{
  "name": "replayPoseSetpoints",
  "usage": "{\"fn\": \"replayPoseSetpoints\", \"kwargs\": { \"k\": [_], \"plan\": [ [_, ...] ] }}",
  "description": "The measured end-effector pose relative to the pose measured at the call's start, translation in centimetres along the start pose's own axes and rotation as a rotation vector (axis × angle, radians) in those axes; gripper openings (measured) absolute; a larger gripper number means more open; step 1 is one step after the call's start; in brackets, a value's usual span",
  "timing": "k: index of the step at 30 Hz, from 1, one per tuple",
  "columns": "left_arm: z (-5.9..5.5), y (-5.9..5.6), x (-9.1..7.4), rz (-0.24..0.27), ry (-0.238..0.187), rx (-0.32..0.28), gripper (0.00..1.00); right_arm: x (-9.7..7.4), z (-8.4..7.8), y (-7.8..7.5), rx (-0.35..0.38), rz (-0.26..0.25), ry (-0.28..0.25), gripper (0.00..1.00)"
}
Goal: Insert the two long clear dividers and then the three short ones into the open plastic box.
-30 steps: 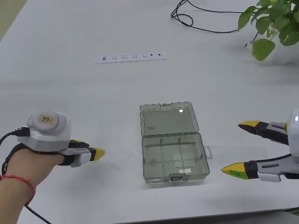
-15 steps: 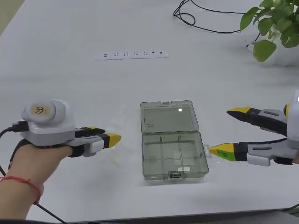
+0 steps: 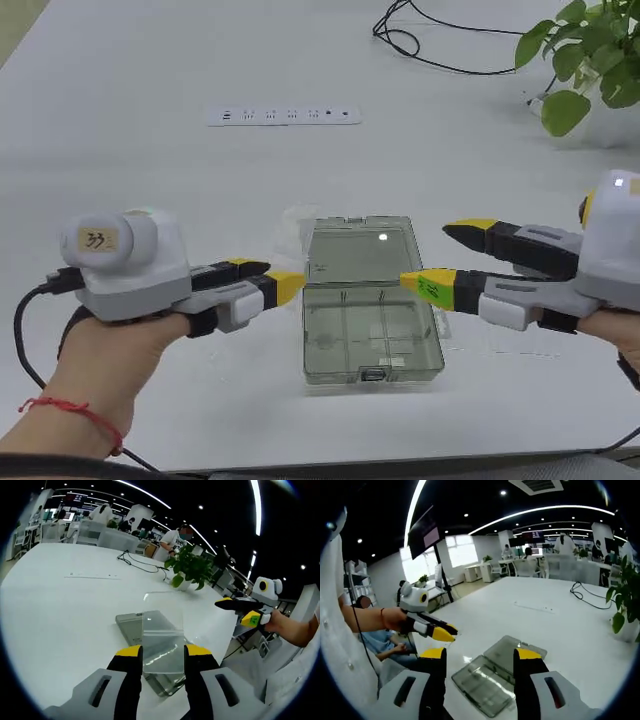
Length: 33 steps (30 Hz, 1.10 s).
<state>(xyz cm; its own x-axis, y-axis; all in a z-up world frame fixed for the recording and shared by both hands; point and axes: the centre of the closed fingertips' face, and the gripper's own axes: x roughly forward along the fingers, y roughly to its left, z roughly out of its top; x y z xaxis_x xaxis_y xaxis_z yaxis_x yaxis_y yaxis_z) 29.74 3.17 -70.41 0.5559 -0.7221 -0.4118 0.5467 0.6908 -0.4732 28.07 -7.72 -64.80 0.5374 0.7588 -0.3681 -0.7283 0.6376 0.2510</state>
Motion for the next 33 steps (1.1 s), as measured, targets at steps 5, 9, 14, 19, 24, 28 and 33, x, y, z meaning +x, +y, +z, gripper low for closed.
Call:
{"fn": "replayPoseSetpoints", "kwargs": {
  "k": [5,9,14,19,24,28,33],
  "plan": [
    [0.4,-1.8,0.7,-0.035,-0.03,0.009,0.31,1.1,0.4,0.9,0.05,-0.015,-0.016,0.43],
    [0.6,-2.9,1.2,-0.057,-0.045,0.015,0.31,1.8,0.1,1.2,0.101,-0.017,-0.019,0.37],
    [0.6,-4.1,1.7,-0.08,-0.044,0.051,0.31,2.8,-0.3,1.8,0.14,-0.024,-0.015,0.31],
    [0.5,-4.9,2.0,-0.093,-0.041,0.084,0.31,3.2,-0.7,2.2,0.172,-0.032,-0.002,0.27],
    [0.3,-5.4,2.2,-0.1,-0.034,0.103,0.31,3.4,-1.1,2.1,0.207,-0.05,0.001,0.23],
    [0.1,-5.6,2.2,-0.1,-0.03,0.119,0.31,3.6,-1.1,2.4,0.239,-0.051,-0.004,0.18],
    [0.0,-5.7,2.3,-0.103,-0.028,0.131,0.31,3.9,-1.4,2.6,0.269,-0.054,0.004,0.14]
  ]
}}
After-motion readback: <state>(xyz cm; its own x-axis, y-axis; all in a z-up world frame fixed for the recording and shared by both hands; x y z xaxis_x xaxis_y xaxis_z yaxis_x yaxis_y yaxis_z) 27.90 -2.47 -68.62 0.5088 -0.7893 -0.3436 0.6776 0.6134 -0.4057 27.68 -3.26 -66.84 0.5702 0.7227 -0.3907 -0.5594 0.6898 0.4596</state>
